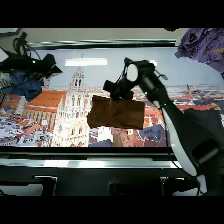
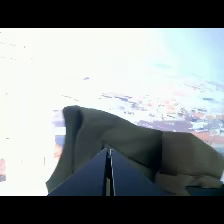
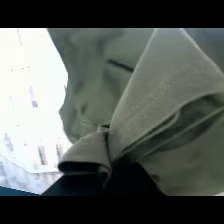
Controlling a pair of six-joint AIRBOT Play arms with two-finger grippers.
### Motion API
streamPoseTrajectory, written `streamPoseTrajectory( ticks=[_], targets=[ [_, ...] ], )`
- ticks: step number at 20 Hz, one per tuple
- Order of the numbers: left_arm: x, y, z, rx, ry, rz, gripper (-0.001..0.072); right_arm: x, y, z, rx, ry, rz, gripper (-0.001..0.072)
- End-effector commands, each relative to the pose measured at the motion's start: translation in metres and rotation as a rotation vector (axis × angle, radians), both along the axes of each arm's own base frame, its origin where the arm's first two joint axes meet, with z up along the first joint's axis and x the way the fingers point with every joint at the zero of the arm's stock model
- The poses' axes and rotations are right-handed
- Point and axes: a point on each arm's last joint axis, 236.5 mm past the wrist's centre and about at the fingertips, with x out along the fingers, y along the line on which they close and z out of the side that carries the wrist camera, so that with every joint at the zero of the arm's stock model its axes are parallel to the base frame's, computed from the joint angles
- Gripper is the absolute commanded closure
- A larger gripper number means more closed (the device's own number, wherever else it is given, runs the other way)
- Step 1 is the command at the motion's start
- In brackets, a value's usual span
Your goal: Fold the clothes and pants, and hang the long-sleeved shirts on hangers.
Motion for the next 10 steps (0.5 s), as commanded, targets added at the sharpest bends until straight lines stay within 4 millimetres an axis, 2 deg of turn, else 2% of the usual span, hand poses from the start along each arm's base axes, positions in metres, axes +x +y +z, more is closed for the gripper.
streamPoseTrajectory(
  ticks=[1,4,10],
  targets=[
    [-0.011,0.041,0.006,0.015,0.027,0.053,0.0691,0.001,0.048,-0.025,0.114,0.043,-0.012,0.0682],
    [-0.012,0.051,0.005,0.015,0.039,0.070,0.0691,-0.002,0.059,-0.042,0.120,0.074,-0.005,0.0682],
    [-0.012,0.051,0.005,0.015,0.039,0.070,0.0691,0.002,0.065,-0.067,0.108,0.088,-0.004,0.0681]
  ],
)
